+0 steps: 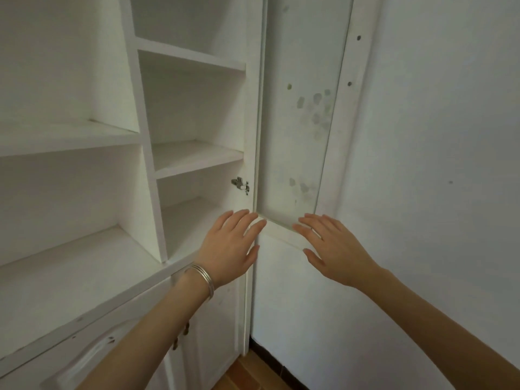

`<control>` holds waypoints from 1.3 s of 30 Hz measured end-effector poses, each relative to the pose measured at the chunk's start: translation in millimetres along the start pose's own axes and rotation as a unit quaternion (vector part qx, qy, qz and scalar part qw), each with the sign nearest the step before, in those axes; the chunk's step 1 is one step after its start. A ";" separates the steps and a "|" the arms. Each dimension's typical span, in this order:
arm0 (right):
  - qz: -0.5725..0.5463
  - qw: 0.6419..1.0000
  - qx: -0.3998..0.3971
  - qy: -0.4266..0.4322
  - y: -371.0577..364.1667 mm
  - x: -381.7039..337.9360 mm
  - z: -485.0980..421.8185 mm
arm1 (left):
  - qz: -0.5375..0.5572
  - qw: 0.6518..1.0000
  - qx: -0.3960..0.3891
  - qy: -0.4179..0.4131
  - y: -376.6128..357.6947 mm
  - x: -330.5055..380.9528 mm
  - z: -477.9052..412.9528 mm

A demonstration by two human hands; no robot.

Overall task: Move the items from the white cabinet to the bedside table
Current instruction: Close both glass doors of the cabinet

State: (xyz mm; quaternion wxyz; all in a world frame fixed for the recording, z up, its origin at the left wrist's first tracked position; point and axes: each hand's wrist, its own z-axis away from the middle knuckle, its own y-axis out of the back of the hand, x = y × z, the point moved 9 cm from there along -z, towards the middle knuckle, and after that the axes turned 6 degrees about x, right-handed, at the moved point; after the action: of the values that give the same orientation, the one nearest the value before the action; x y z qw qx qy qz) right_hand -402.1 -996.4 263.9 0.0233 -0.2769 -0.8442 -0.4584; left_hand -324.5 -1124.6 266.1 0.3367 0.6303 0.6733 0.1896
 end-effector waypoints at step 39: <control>-0.191 0.976 0.105 0.018 -62.3 232.5 -82.2 | -0.151 0.980 -0.022 0.130 -106.6 -1.6 -158.8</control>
State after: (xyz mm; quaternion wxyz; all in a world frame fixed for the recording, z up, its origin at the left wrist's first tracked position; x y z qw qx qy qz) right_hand -646.9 -983.8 332.2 -0.0210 -0.0985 -0.9243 -0.3683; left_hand -511.4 -1113.5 305.3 0.2852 0.4837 0.7943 0.2318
